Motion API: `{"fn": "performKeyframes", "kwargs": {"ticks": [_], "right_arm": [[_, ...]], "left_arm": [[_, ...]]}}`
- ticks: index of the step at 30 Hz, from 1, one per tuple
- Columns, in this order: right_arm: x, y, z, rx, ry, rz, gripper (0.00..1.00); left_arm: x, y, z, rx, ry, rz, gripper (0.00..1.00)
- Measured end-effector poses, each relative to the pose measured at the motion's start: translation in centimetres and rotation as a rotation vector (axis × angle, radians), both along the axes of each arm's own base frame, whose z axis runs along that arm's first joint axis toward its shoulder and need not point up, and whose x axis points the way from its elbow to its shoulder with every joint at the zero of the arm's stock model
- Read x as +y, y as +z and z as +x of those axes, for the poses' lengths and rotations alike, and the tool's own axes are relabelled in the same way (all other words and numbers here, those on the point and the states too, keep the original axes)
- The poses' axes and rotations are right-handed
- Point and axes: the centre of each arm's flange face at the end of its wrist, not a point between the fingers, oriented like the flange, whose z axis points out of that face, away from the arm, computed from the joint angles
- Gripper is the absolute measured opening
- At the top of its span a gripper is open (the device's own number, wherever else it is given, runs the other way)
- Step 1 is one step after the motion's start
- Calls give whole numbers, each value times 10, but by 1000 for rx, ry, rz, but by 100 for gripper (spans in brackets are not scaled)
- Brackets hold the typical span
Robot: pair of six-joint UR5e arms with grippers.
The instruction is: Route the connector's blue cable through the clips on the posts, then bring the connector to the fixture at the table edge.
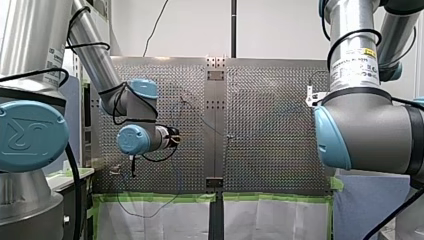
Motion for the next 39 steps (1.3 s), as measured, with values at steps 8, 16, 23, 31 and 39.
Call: {"fn": "performKeyframes", "kwargs": {"ticks": [8,16,23,31,39], "right_arm": [[-1,-1,-9,-14,-74,11,98],[3,-5,-16,-26,-145,57,98],[14,-18,-17,-26,-201,123,98],[32,-13,-11,-24,-248,95,98],[55,-3,5,-27,-279,40,98]], "left_arm": [[0,0,0,0,1,0,100],[0,0,0,0,1,0,100],[0,0,0,-3,0,-2,100],[-1,1,1,-6,-2,-6,100],[-1,1,1,-12,-3,-10,100]]}}
